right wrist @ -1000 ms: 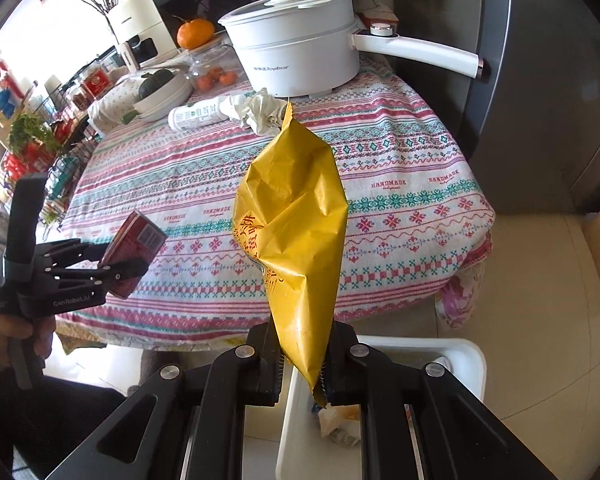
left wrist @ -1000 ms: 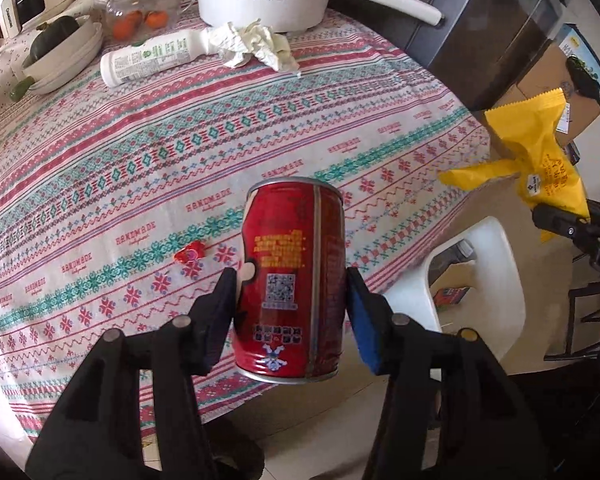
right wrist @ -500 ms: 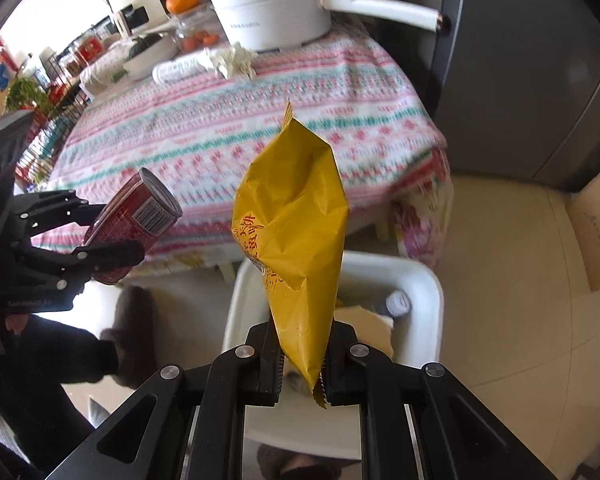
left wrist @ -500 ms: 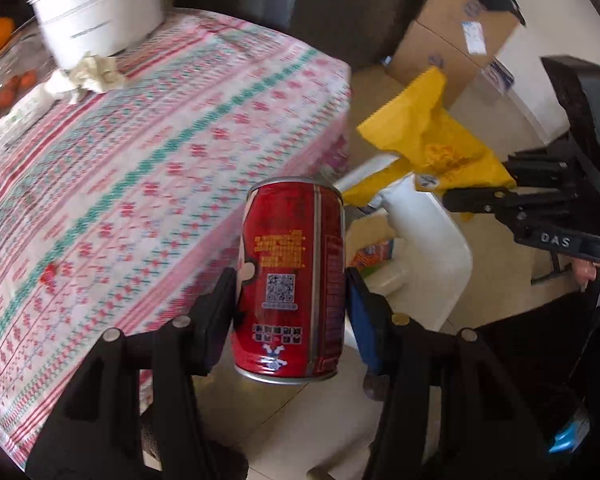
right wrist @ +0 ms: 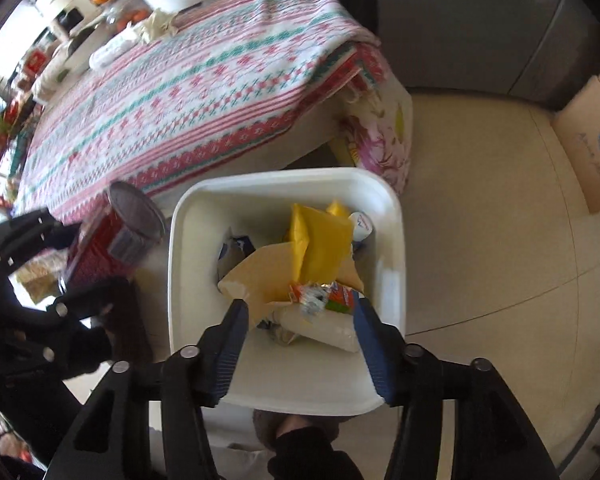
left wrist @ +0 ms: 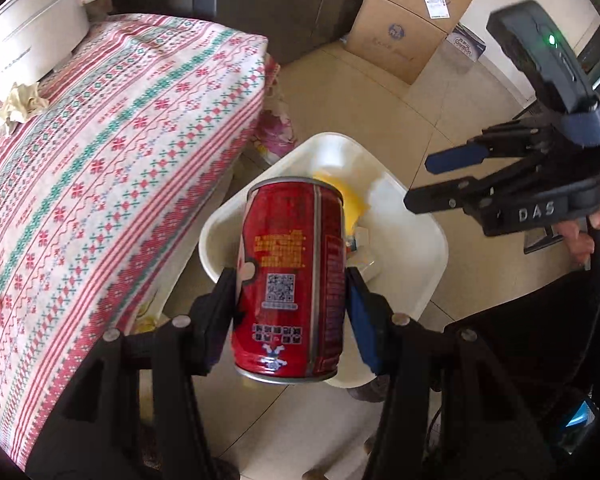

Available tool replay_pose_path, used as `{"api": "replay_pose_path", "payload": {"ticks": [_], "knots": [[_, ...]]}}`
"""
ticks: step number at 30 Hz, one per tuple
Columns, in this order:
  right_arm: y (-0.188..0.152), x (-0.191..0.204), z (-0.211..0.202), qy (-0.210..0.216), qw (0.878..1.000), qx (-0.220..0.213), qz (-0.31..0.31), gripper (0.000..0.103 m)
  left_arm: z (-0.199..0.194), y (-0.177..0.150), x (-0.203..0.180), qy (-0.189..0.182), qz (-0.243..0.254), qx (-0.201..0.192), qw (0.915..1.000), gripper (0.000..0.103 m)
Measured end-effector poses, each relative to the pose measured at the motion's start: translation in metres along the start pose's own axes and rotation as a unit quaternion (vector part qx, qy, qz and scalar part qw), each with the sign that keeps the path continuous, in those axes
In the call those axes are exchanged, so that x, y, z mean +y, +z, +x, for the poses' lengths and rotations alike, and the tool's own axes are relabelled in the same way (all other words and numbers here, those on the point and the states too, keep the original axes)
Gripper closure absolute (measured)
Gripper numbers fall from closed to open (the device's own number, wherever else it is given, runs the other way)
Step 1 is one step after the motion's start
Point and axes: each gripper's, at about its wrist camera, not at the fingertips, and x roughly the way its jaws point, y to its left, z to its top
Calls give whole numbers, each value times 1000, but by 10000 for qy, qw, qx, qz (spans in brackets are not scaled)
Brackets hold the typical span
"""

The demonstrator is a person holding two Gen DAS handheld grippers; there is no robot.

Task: Collect trash
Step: 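Open the right gripper over the bin while the left gripper drops the red can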

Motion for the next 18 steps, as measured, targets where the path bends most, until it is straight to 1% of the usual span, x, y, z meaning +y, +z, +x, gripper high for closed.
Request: {"api": "replay_pose_path", "payload": {"ticks": [6,8,9,10,18], "knots": [[5,-9,-6,12,9998,-103,159,42,8,5,-9,26,141,33,9999,48],[4,-7,-7,-8,9998,-98,169,42,7,6,-10,50,223,18,9997,45],[5,-7,-6,-39,9998,-94,174,41,6,5,-11,79,248,-5,9997,39],[5,-7,-6,-70,9998,-84,173,41,3,4,-12,101,260,-30,9996,37],[7,-6,-3,-140,9997,-68,186,40,-2,3,1,195,131,-40,9997,35]]}}
